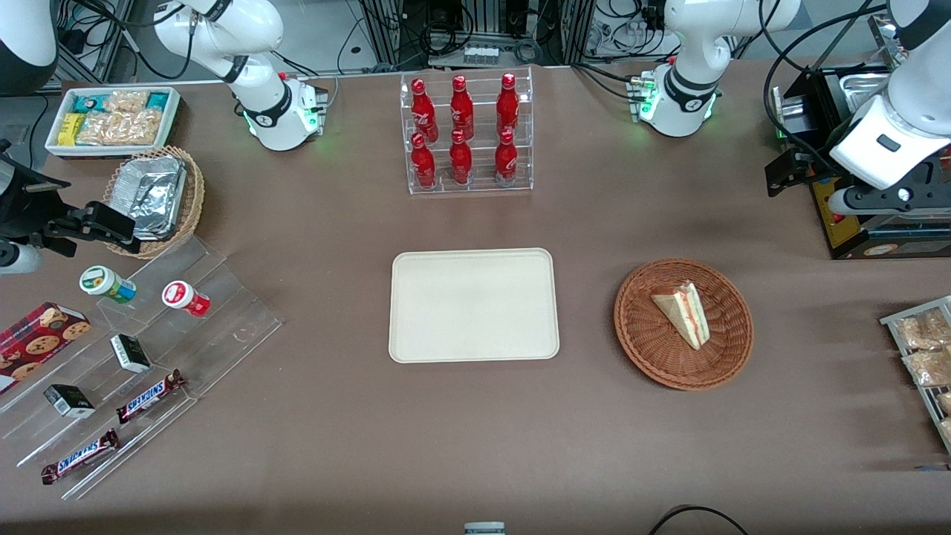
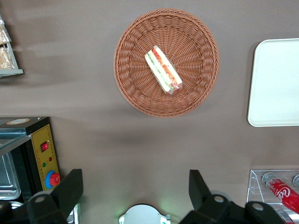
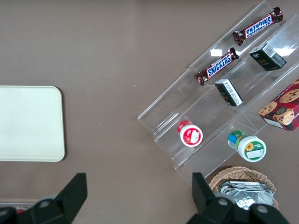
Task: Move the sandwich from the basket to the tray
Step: 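Move the left gripper over the sandwich in the wicker basket, then lower the left gripper and close it on the wrapped sandwich, then lift the sandwich and carry it over the cream tray, then lower the sandwich onto the tray with the left gripper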
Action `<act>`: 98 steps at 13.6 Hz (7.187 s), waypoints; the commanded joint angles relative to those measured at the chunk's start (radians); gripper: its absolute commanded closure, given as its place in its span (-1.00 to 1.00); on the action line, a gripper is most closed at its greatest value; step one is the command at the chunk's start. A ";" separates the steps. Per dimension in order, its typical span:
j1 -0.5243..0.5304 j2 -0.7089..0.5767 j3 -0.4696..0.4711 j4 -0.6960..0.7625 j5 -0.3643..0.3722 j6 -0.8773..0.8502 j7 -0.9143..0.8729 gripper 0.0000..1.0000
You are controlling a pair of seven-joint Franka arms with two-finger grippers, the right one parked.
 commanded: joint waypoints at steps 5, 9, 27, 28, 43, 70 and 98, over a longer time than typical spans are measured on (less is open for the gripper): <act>0.004 -0.007 0.006 -0.044 -0.006 0.024 0.000 -1.00; 0.004 0.015 0.012 -0.156 -0.003 0.157 -0.010 -1.00; -0.092 0.461 -0.012 -0.123 0.069 0.492 -0.495 -1.00; -0.092 0.470 -0.012 -0.124 0.069 0.498 -0.495 -1.00; -0.080 0.497 -0.006 -0.236 0.069 0.642 -0.484 -1.00; -0.184 0.524 -0.208 0.007 0.107 0.454 -0.334 1.00; -0.445 0.908 -0.229 0.310 0.123 0.529 -0.474 1.00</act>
